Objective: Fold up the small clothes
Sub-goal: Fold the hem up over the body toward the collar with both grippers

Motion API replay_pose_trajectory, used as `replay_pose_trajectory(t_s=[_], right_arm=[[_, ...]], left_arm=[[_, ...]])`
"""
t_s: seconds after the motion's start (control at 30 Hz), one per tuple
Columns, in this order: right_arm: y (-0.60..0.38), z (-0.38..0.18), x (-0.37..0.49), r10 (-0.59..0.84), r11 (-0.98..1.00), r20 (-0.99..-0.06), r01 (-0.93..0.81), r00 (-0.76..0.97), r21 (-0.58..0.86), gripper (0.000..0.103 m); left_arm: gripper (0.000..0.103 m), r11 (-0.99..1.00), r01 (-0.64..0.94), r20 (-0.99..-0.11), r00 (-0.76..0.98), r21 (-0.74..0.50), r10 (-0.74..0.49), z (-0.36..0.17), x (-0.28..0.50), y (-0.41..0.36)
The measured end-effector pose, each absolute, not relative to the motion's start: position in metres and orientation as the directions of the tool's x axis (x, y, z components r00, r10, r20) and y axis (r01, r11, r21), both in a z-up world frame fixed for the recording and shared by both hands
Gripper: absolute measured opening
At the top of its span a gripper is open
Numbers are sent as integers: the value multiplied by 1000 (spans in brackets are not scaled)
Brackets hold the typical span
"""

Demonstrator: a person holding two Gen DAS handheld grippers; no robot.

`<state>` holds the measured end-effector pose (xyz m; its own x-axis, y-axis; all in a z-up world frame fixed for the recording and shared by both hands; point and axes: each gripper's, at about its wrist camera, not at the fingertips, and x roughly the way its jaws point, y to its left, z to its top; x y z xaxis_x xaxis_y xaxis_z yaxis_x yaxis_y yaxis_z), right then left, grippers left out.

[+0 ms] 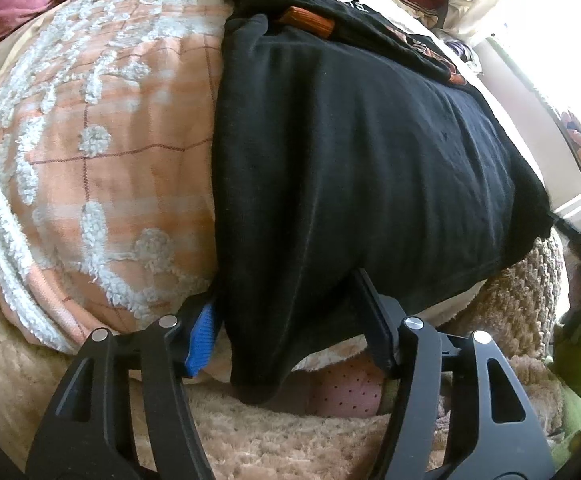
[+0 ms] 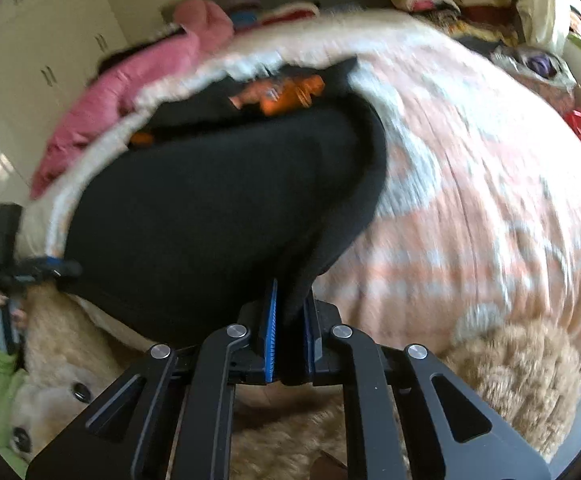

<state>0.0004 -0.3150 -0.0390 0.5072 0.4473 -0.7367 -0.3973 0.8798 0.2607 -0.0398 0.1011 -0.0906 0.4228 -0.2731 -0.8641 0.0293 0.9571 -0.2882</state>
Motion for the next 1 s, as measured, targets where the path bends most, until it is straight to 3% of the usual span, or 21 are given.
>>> replay_pose_trajectory(t_s=[0.07,0.23,0.47,1.0], right_arm=[[-315,-25,1,467,873,-704,-407,535,270,10],[-319,0,7,492,866,-636,-408,594,289,10],[-319,9,25,473,880,-616,-371,630,297,10],[-324,30,33,475,880,-561,-356,678,315,9]], left_arm=[[51,964,36,-870,423,-265,-255,-90,-40,98],[33,965,25,-869,430,-261,-246,-87,-41,101],[11,954,20,-850,448,-301,-277,-77,-44,111],[7,915,45,-767,529,-401,-362,-33,-48,119]])
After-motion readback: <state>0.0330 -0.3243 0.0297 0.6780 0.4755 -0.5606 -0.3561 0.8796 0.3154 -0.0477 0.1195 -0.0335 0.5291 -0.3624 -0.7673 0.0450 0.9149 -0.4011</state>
